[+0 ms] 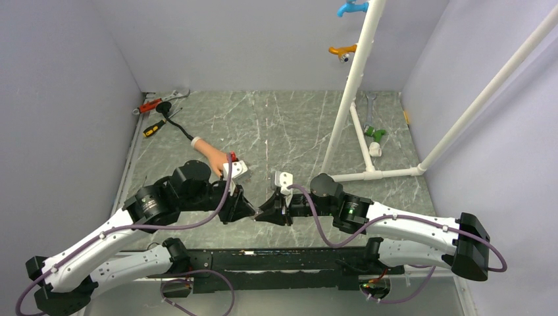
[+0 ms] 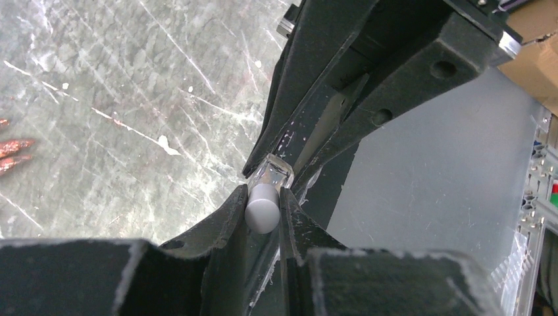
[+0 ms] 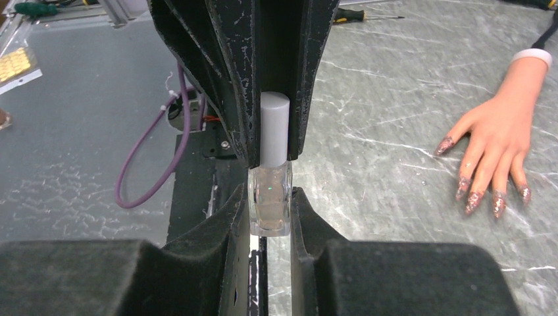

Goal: Paint the nails
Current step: Screw the nail polish bottle.

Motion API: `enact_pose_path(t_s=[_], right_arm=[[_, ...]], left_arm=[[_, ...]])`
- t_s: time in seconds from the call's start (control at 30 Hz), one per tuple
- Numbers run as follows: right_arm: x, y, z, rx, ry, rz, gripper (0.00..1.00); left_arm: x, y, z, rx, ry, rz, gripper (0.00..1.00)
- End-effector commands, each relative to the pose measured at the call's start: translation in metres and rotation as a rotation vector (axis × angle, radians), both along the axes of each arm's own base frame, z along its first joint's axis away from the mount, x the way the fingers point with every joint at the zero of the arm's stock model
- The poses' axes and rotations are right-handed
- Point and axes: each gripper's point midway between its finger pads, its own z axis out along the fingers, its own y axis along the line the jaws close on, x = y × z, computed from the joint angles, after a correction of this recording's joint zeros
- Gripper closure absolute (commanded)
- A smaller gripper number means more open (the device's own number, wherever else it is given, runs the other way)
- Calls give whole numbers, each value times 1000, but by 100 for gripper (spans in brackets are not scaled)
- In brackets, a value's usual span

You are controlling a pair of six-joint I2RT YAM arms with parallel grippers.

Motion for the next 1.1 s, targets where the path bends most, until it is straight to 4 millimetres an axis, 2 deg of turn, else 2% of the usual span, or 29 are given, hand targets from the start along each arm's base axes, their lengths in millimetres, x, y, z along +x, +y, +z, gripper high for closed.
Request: enact_pose_path(t_s=[0.0, 0.17, 0.33, 0.43, 0.5, 0.57, 0.63, 0.67, 0.77, 0.87, 0.97, 1.07], right_arm=[[-7, 4, 31, 105, -45, 50, 100], [-17, 4, 33, 114, -46, 109, 100], [-22, 5, 31, 107, -41, 142, 100], [-23, 6, 29, 98, -36, 151, 100], [-23, 6, 29, 97, -36, 155, 100], [-23, 7, 28, 95, -35, 154, 100], [-22, 7, 28, 93, -35, 150, 100], [-21, 7, 27, 91, -35, 147, 100], [-20, 6, 27, 89, -37, 140, 100], [-18, 6, 27, 88, -40, 121, 100], [-9, 5, 27, 87, -43, 69, 100], [4, 6, 23, 66, -41, -4, 100]], left_arm=[[-21, -8, 14, -78, -37, -153, 94], [-31, -6, 18, -102, -59, -215, 92], [-33, -3, 23, -120, -89, -226, 84], [-34, -1, 22, -111, -94, -230, 75], [-33, 0, 22, -108, -96, -224, 63], [-29, 1, 25, -108, -102, -194, 38], [-25, 5, 31, -119, -124, -152, 4], [-24, 6, 36, -135, -139, -140, 1], [-19, 14, 52, -180, -180, -76, 1], [-14, 22, 58, -172, -157, -1, 1], [-7, 25, 52, -125, -93, 69, 2], [-6, 24, 40, -90, -26, 105, 10]])
